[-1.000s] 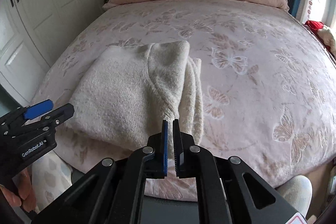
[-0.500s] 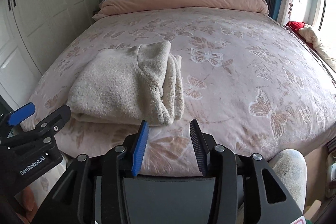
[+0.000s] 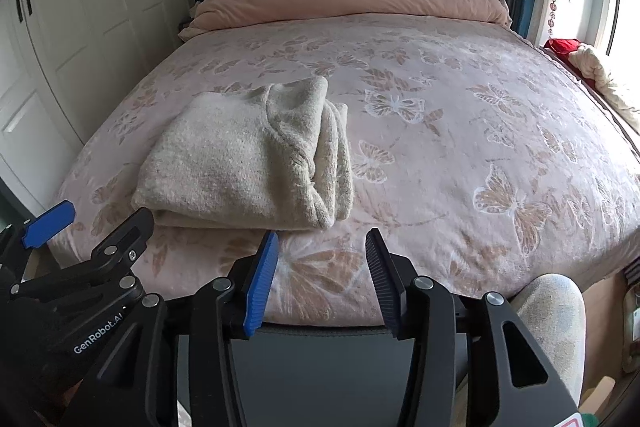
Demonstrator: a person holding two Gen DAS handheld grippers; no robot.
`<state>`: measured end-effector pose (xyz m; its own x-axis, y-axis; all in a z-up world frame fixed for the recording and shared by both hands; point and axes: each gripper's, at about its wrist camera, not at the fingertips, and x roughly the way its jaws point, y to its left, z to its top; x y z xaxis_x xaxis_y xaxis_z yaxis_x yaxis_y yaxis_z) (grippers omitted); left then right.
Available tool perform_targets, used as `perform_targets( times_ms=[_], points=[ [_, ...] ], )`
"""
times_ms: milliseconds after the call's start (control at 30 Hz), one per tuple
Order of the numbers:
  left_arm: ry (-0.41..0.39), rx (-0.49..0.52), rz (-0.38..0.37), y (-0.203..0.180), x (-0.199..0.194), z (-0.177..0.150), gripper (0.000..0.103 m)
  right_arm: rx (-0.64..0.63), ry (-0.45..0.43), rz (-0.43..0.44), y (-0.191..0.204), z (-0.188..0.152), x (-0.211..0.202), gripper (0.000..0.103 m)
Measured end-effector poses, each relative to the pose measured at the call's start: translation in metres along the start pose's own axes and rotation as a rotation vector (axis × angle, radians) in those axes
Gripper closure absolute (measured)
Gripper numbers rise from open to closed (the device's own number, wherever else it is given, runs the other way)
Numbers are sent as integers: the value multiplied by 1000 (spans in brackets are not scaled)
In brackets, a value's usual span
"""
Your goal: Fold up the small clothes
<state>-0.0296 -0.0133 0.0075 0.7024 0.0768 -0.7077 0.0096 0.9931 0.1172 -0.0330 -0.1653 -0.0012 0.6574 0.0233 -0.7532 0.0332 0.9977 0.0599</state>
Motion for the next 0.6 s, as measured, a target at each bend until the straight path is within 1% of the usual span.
perform_targets(
  times_ms=[133, 600],
  points=[
    [12, -24, -1, 3, 2, -1, 14, -8, -1, -1, 2, 0, 0, 58],
    [5, -27, 16, 1, 0, 0, 14, -5, 1, 0, 4, -1, 0, 57]
  ],
)
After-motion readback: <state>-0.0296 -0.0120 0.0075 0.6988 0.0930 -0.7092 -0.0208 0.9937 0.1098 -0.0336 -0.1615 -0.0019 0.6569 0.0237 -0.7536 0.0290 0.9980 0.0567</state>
